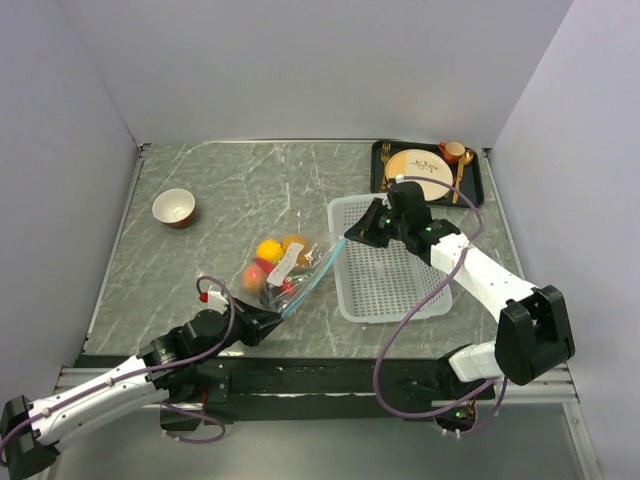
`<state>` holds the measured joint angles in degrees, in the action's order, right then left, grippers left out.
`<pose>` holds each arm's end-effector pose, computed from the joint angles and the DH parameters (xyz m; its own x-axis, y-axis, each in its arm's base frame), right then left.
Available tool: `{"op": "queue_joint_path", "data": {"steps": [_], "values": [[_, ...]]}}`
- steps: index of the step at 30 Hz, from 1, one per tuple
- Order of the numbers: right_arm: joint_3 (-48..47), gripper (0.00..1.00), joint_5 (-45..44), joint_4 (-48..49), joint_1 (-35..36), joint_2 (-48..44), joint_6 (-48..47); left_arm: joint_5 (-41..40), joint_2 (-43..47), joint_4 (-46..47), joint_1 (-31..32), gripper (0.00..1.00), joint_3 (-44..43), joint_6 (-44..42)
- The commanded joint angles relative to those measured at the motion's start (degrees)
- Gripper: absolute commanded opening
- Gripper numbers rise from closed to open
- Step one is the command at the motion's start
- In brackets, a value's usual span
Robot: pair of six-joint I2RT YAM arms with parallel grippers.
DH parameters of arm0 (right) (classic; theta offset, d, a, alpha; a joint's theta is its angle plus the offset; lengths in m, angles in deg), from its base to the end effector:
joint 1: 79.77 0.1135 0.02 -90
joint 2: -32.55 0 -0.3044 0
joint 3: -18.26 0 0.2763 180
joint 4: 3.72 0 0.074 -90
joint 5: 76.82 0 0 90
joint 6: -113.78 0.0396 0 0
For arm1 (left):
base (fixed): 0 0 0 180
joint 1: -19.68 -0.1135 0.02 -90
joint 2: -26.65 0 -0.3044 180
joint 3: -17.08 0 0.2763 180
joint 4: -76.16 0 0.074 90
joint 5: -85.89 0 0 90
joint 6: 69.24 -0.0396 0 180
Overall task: Place the food in the zip-top bag and seal the zipper
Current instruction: Zip the zipper food storage bag at the center of the board, then place the zipper food storage bag at the center of the board.
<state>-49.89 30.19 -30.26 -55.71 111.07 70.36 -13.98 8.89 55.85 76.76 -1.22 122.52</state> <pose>0.2881 0.1413 0.2949 -0.8152 0.3967 -0.4220 -0.0165 0.7125 0.7015 0.0670 -0.0910 0.1707 -0.6864 -0.7146 0.1350 -0.3307 0.1412 -0.9331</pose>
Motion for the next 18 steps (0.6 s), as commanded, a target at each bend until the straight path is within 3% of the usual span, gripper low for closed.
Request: {"op": "queue_joint_path", "data": {"steps": [1, 3, 4, 5, 7, 11, 18], "values": [[-4.41, 0.17, -3.48, 4.95, -2.17, 0.49, -1.76, 0.64, -0.26, -1.72, 0.31, 0.01, 0.75, 0.02], [-4.76, 0.27, -2.17, 5.38, -2.26, 0.67, -2.29, 0.29, -0.17, -1.03, 0.23, 0.01, 0.40, -0.50], [-4.77, 0.37, -1.81, 5.65, -2.26, 0.58, -2.38, -0.15, -0.52, -0.67, 0.23, 0.07, -0.30, -1.03], [-4.68, 0.40, -1.38, 5.65, -2.26, 0.41, -2.38, -0.33, -0.96, -0.58, 0.23, 0.11, -0.74, -2.08], [-4.07, 0.53, -1.37, 5.47, -2.26, -0.12, -2.12, -0.94, -2.62, 0.12, 0.31, 0.13, -2.32, -3.22], [-1.08, 0.64, -3.12, 5.13, -2.26, -3.81, -1.59, -0.68, -7.11, 1.79, 0.31, 0.21, -4.96, -6.56], [6.03, 0.66, -2.87, 4.86, -2.43, -10.05, 0.52, 0.02, -13.09, 3.11, 0.23, 0.22, -7.95, -9.21]]}}
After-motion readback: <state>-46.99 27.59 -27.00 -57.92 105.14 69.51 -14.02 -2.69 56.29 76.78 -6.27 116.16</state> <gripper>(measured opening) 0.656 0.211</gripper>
